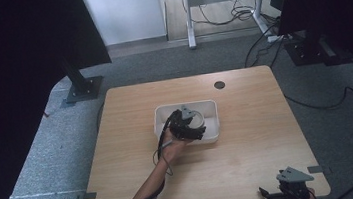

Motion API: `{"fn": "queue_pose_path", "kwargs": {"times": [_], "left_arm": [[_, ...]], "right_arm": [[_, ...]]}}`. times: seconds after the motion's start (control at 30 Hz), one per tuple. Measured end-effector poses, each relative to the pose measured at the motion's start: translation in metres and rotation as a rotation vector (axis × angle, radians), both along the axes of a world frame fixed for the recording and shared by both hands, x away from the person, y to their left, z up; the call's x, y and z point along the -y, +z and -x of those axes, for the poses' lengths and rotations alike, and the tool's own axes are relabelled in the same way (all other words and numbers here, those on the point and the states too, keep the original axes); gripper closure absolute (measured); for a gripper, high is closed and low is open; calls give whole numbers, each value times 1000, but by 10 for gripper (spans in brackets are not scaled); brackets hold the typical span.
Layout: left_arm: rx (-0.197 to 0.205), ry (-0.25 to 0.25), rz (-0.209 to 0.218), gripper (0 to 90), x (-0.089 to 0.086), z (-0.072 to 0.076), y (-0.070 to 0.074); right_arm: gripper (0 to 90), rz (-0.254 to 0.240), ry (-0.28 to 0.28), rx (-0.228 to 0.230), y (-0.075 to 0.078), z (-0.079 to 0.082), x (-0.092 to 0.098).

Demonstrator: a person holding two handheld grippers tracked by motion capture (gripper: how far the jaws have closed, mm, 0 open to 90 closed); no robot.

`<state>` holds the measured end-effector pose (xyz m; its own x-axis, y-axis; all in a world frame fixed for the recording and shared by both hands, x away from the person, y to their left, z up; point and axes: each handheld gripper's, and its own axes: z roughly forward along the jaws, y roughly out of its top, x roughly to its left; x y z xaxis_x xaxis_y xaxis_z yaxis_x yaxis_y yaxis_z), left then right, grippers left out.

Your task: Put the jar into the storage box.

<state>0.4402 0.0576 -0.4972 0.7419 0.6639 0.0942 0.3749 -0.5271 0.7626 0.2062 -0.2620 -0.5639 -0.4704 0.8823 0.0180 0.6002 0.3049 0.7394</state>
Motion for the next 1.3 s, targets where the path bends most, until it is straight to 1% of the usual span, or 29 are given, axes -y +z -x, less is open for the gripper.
{"fn": "queue_pose_path", "kwargs": {"times": [0.03,0.1,0.23,0.3,0.33,0.4,0.47,0.6,0.63,0.67,0.7,0.73,0.8,0.87,0.97,1.03,1.17,1.2,1.27,1.3], "left_arm": [[-6,4,-1,100,1,-1,-3],[-10,6,-1,100,1,-1,-5],[-23,3,-17,100,3,-3,-12],[-27,5,-19,100,4,-4,-14],[-35,7,-25,100,4,-4,-16],[-33,4,-35,100,5,-4,-16],[-45,5,-34,99,6,-5,-16],[-85,23,-16,98,4,-9,-16],[-85,23,-16,98,4,-9,-16],[-100,27,-21,95,3,-10,-15],[-100,27,-21,93,3,-10,-15],[-98,23,-48,89,5,-10,-15],[-96,21,-72,77,7,-9,-16],[-101,23,-73,62,8,-9,-16],[-109,28,-55,51,7,-9,-15],[-107,32,-49,39,7,-9,-15],[-84,34,-36,33,6,-6,-12],[-84,34,-36,33,6,-6,-12],[-69,32,-22,33,5,-4,-9],[-68,32,-21,33,5,-3,-7]], "right_arm": [[23,0,0,0,0,0,0],[23,0,0,0,0,0,0],[23,0,1,1,0,0,0],[23,0,1,1,0,0,0],[23,0,0,1,0,0,0],[23,0,0,1,0,0,0],[23,0,0,1,0,0,0],[23,0,0,1,0,0,0],[23,0,0,1,0,0,0],[23,0,0,1,0,0,0],[23,0,0,1,0,0,0],[23,0,0,1,0,0,0],[23,0,0,1,0,0,0],[23,0,0,1,0,0,0],[23,0,0,1,0,1,0],[23,0,0,1,0,1,0],[23,1,0,1,0,1,0],[23,1,0,1,0,1,0],[23,1,0,1,0,1,0],[23,1,-1,1,0,1,0]]}}
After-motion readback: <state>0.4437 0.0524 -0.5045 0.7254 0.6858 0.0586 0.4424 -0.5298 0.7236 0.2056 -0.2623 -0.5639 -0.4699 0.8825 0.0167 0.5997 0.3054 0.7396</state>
